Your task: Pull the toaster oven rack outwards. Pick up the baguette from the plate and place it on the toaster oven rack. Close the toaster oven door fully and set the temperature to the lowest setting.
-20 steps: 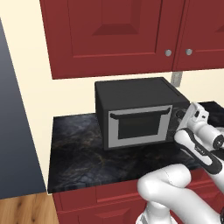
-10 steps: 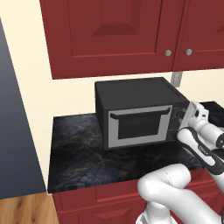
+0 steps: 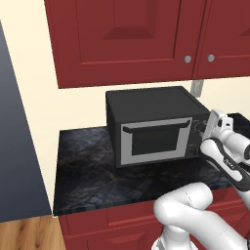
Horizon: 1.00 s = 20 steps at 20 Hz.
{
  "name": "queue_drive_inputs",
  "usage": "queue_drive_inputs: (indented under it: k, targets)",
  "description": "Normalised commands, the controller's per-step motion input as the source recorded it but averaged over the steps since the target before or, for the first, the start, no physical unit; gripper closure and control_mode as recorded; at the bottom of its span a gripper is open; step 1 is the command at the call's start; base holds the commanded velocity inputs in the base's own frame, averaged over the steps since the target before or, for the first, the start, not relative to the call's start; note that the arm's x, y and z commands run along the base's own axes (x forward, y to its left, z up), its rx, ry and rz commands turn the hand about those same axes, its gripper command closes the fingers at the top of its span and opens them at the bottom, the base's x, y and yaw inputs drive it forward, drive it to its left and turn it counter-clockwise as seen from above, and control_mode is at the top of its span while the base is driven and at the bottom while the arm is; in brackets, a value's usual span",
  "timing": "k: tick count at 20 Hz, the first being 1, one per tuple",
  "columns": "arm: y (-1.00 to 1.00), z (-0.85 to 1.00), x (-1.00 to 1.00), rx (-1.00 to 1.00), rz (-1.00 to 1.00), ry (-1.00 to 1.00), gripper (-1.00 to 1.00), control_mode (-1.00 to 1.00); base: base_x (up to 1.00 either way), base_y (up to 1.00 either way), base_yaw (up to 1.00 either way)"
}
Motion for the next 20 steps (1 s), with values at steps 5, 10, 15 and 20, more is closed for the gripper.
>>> queue_drive_inputs:
  k: [5,10,15,20]
  targets:
    - [0.01,0.00,0.10,-0.12,0.05,0.11,1.00,-1.00,0.00,0.00,0.00]
    - [0.10,-0.02,0.00,-0.13,0.02,0.03,1.00,-1.00,0.00,0.00,0.00]
    - [0.03,-0.03,0.00,-0.15,0.07,0.00,1.00,-1.00,0.00,0.00,0.00]
    - [0.01,-0.06,0.00,-0.15,0.10,0.00,1.00,-1.00,0.00,0.00,0.00]
